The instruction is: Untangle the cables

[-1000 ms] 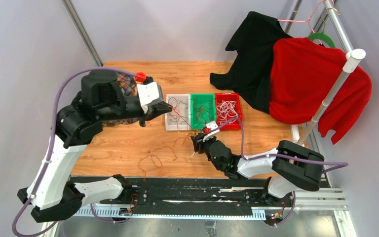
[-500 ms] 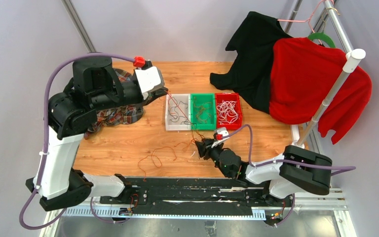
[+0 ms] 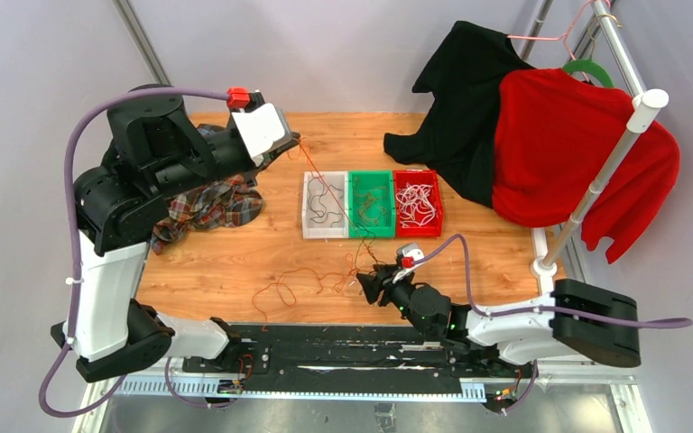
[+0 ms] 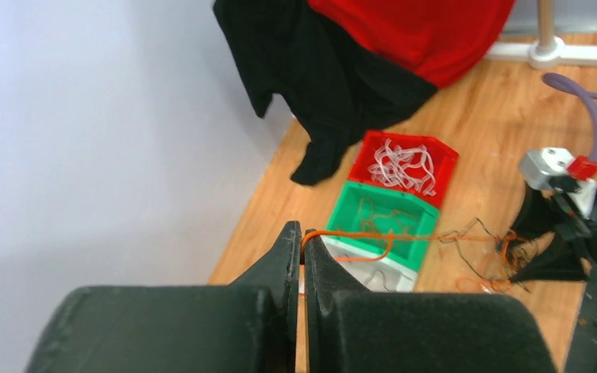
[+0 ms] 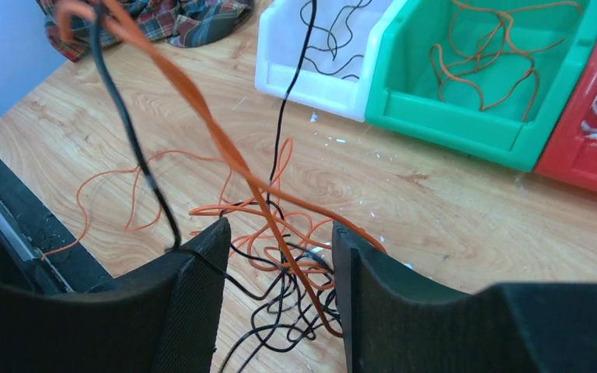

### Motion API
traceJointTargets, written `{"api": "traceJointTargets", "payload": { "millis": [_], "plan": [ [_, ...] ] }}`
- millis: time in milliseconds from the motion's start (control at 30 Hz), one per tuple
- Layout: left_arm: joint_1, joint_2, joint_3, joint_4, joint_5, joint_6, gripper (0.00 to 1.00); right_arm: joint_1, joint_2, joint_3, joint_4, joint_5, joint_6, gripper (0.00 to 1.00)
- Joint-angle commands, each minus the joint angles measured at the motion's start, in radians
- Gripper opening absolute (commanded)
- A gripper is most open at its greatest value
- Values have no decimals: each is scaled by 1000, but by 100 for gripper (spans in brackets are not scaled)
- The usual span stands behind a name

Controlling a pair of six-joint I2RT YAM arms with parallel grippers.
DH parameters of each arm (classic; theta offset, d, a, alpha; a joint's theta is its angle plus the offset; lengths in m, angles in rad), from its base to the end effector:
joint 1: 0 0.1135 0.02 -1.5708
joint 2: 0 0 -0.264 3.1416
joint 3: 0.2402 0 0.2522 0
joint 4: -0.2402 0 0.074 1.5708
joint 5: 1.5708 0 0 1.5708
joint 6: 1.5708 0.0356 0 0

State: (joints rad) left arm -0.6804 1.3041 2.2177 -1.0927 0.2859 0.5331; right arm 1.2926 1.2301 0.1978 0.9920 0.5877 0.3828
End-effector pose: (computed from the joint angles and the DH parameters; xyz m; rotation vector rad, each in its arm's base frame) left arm 0.1173 -0.1078 0.5795 1.1663 1.3127 -0.3574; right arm 0.0773 0.1989 0.1786 -0.2854 1.6426 0.8185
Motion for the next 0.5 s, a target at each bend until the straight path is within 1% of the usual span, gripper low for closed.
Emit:
{"api": "traceJointTargets", "payload": {
  "millis": [0, 67, 133, 233, 333, 467],
  "plan": [
    [-1, -16, 35, 183, -60, 32, 0, 13, -121, -24, -198, -4, -59, 53],
    [-1, -9, 32, 182, -73, 32, 1, 13, -221, -26, -217, -51, -82, 62],
    [-1, -17, -14, 182, -38, 10, 1, 12, -304, 3, -258, -110, -116, 64],
    [-1, -43, -121, 183, 21, -32, 0, 9, -399, 77, -346, -178, -170, 65],
    [-1, -55, -183, 184, 44, -49, 0, 7, -435, 128, -411, -209, -219, 66],
    [-1, -51, -149, 182, 47, -47, 0, -19, -406, 140, -442, -159, -227, 67]
  ]
}}
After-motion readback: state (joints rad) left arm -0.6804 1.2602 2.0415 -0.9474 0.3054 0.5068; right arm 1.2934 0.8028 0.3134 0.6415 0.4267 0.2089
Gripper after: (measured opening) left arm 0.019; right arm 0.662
